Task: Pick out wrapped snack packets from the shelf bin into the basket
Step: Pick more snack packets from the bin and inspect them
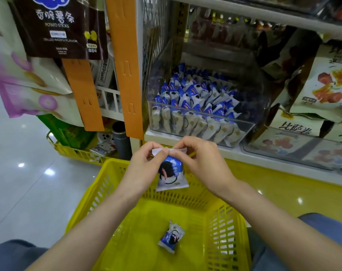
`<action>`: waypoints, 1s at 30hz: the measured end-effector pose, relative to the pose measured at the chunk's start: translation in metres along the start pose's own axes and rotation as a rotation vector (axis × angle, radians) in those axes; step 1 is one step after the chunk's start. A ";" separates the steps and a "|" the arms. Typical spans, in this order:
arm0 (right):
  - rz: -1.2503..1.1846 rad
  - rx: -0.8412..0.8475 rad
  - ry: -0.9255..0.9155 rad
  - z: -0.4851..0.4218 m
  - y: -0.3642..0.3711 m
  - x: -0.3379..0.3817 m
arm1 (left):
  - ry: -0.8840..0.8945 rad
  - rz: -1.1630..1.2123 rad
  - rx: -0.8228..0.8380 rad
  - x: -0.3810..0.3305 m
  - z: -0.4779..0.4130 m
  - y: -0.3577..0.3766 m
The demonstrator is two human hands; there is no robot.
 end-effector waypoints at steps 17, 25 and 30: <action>-0.231 0.259 0.409 0.024 0.024 -0.025 | 0.199 -0.174 -0.232 -0.009 0.001 -0.025; -0.251 -0.045 0.134 0.014 0.010 -0.007 | 0.325 -0.391 -0.106 -0.011 0.016 -0.007; -0.079 0.014 0.011 0.011 0.005 0.003 | 0.242 -0.313 -0.046 -0.010 0.012 -0.005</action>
Point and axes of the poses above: each hand's wrist, its own z-axis away from the middle knuckle, its own y-axis out of the palm, x = y × z, the point moved 6 cm from there along -z, towards the middle knuckle, and after that the axes turned 15 degrees about -y, right-handed, at the moved point
